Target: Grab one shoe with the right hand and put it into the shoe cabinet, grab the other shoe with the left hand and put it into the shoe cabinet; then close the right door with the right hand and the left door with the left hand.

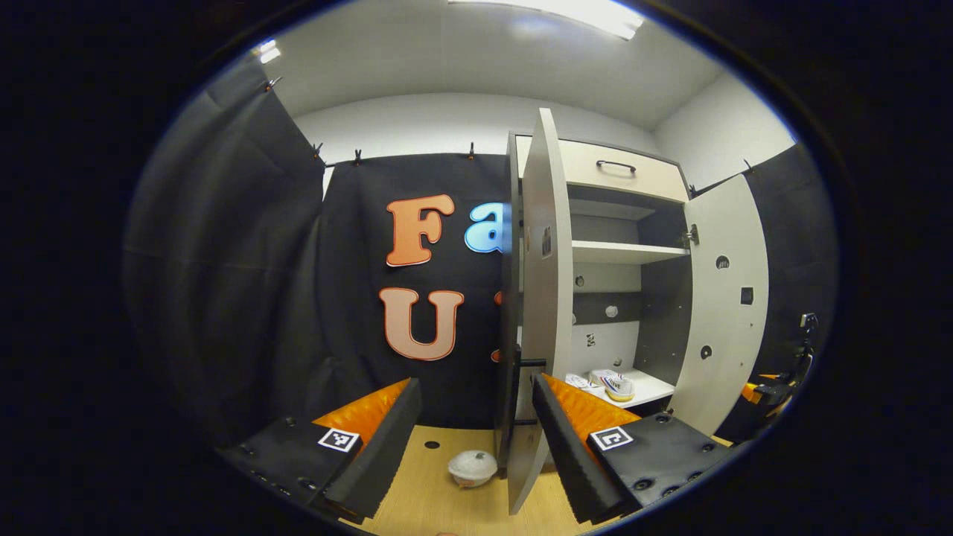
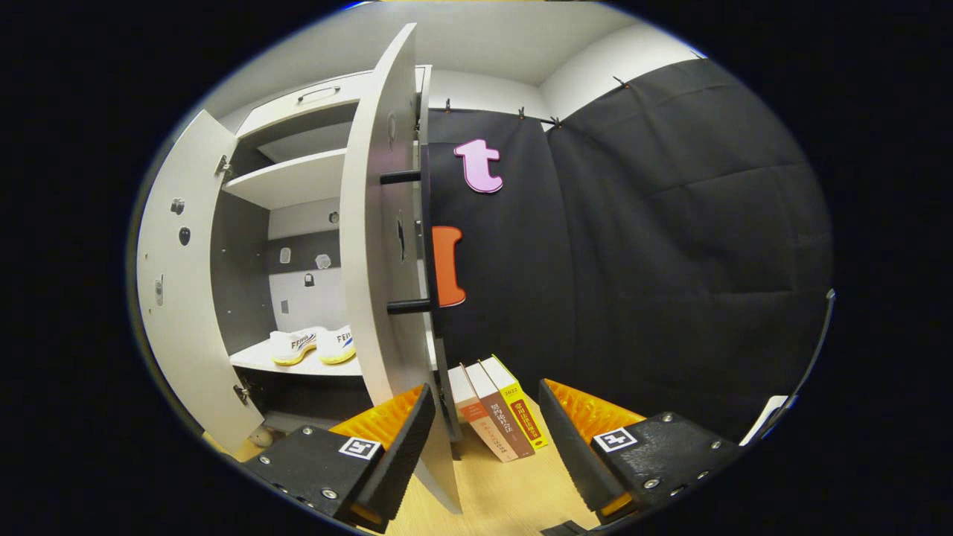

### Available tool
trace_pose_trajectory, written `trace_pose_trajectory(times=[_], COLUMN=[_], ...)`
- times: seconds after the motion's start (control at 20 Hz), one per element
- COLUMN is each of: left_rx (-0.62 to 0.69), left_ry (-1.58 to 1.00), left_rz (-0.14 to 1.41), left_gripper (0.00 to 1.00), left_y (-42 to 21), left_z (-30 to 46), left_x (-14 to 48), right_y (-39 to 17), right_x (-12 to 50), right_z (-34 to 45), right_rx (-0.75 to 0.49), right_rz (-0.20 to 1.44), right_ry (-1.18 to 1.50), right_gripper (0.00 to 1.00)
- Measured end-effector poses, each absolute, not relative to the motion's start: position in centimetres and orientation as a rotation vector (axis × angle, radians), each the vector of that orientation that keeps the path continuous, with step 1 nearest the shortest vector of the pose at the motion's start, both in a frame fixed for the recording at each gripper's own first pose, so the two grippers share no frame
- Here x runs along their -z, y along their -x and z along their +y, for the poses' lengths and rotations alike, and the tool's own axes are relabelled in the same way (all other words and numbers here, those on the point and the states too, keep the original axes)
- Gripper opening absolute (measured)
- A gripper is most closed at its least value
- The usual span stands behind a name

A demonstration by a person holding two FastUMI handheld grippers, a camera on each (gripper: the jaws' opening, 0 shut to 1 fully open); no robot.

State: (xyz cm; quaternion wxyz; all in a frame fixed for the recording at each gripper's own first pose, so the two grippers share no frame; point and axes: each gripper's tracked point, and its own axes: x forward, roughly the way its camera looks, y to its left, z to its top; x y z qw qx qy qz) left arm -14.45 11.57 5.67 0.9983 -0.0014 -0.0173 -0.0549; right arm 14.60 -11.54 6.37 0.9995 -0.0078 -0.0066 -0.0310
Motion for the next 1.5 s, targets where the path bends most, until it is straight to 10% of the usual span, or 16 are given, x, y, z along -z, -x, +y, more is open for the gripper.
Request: trace_pose_trajectory(times=[0.85, 1.5], left_rx=[0.050, -0.011], left_ry=[0.018, 0.017], left_rz=[-0.033, 0.020], left_gripper=[0.95, 0.96], left_y=[15.5, 14.7], left_z=[15.8, 19.8], left_x=[-4.9, -1.2], right_y=[-21.1, -25.1], right_x=[-4.5, -3.6], right_z=[7.5, 10.2], right_rx=[-0.255, -0.197], right_rz=[0.021, 0.064], right_ry=[-0.073, -0.049], right_gripper=[1.00, 0.91])
